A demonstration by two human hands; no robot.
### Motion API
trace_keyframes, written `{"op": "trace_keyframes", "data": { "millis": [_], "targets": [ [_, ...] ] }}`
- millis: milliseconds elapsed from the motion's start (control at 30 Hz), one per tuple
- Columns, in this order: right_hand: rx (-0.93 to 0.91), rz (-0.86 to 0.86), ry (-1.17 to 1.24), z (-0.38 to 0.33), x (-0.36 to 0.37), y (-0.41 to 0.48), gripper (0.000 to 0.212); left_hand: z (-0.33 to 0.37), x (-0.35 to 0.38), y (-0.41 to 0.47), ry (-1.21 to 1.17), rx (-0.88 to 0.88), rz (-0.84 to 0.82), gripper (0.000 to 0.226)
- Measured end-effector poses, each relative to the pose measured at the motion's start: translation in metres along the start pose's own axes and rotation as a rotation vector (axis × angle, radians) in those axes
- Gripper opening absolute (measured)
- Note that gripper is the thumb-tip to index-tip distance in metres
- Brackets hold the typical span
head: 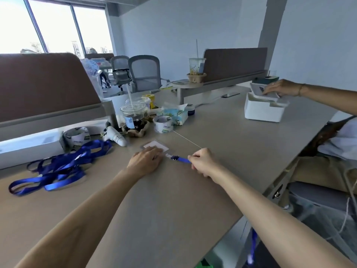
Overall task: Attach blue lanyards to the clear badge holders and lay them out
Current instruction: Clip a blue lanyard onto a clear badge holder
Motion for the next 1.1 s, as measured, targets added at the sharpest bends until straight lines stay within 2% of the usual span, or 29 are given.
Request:
{"op": "trace_keyframes", "data": {
  "millis": [100, 300, 700, 867, 933, 1033, 1100],
  "targets": [
    [0.046, -0.125, 0.041, 0.001, 0.003, 0.001, 0.028, -0.012, 0.0, 0.017, 0.007, -0.015, -0.01, 0.044],
    [0.039, -0.258, 0.14, -0.005, 0.015, 0.002, 0.024, -0.015, 0.007, 0.049, 0.018, -0.007, -0.047, 0.043],
    [0.105, -0.307, 0.203, 0.007, 0.008, -0.013, 0.031, -0.016, 0.016, 0.049, 0.048, -0.096, -0.116, 0.049],
    [0.117, -0.267, 0.241, 0.027, -0.016, -0.033, 0.035, -0.021, 0.016, 0.045, 0.042, -0.152, -0.133, 0.051],
    [0.15, -0.236, 0.253, 0.04, -0.026, -0.041, 0.036, -0.013, 0.01, 0.036, 0.022, -0.169, -0.089, 0.052],
    [0.161, -0.214, 0.265, 0.05, -0.034, -0.051, 0.034, 0.04, -0.005, 0.016, -0.08, -0.05, 0.074, 0.047],
    [0.136, -0.216, 0.258, 0.049, -0.034, -0.057, 0.035, 0.092, 0.002, 0.003, -0.111, 0.116, 0.052, 0.042]
  ]
}}
Point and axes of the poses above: each hand's wrist, its own y-axis towards the middle knuckle, its own x-axis out of the palm, z = x × y, the point moved 9 cm from there along y, towards the middle knuckle, and after that the axes turned 10 degrees about x, right-handed, at the moved point
